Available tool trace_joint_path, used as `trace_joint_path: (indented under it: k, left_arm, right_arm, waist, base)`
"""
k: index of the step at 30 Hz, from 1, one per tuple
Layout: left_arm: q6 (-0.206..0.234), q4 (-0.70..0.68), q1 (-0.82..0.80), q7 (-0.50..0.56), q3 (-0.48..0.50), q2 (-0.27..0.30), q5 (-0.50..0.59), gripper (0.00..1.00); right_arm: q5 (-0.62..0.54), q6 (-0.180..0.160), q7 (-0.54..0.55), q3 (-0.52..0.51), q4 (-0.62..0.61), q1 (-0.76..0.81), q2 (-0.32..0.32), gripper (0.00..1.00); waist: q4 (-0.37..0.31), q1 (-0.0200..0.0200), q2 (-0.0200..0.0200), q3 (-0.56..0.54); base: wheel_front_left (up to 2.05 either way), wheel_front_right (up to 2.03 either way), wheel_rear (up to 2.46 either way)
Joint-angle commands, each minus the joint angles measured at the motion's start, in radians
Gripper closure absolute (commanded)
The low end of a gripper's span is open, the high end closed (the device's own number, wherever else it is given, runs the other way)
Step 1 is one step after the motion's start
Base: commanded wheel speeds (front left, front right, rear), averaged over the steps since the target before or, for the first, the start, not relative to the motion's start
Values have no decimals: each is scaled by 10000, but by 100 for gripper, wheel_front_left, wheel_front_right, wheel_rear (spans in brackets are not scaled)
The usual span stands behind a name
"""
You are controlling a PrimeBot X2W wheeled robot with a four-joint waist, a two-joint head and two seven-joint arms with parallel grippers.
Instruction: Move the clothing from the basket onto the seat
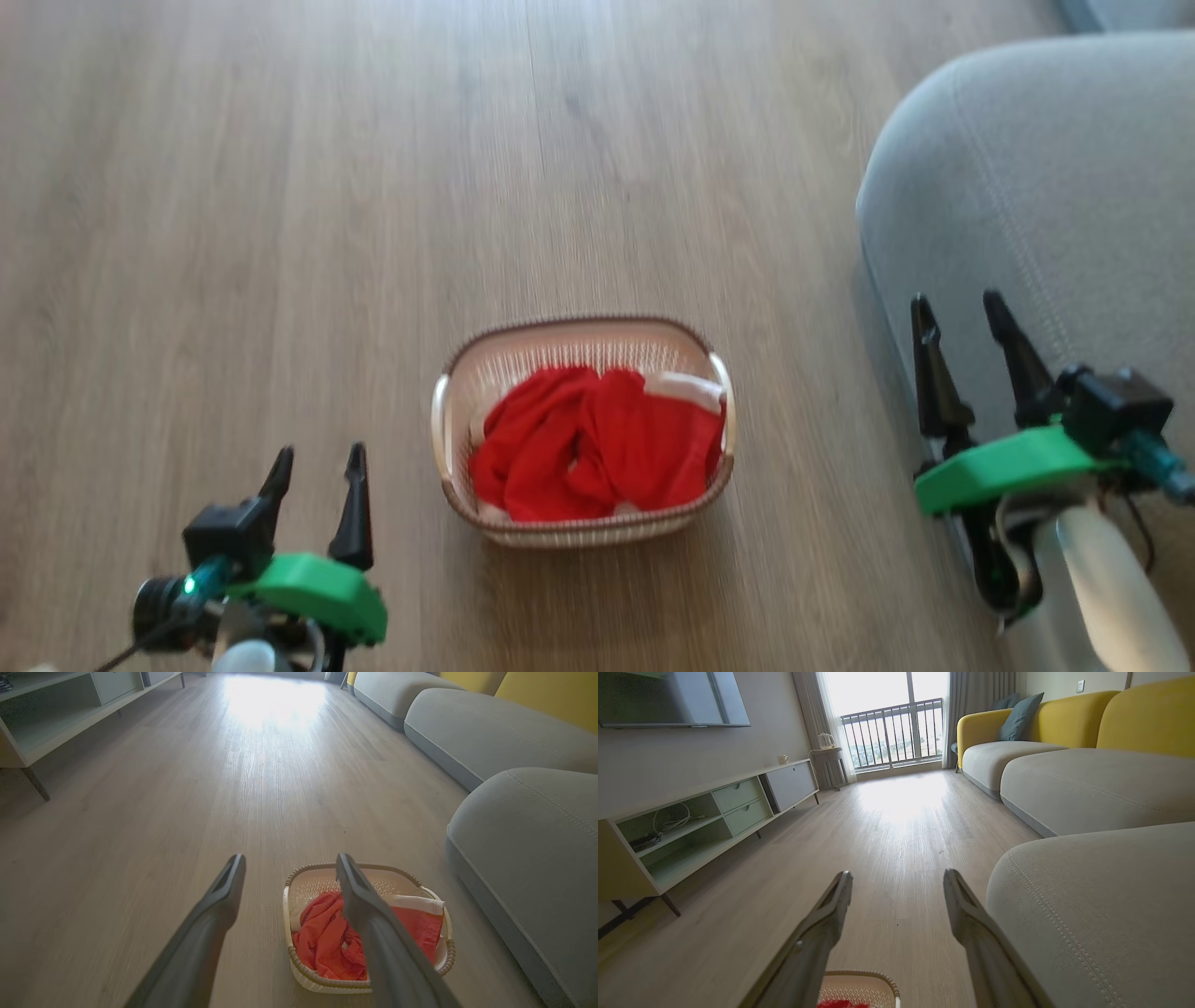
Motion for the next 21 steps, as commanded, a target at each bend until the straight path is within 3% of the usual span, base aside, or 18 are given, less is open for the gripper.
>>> trace_joint_path:
  k: [1,21]
  left_arm:
    - [15,-233,-600,-95,221,110,-58,0]
    - [489,1658,-4338,-95,-1682,110,-45,0]
  right_arm:
    - [56,-2,-65,204,-387,-613,19,0]
    - [531,-2,-65,167,-1492,-3706,191,0]
  waist:
    - [-86,1,0,463]
    - [-1098,1,0,5450]
  base:
    - [0,0,0]
    - [0,0,0]
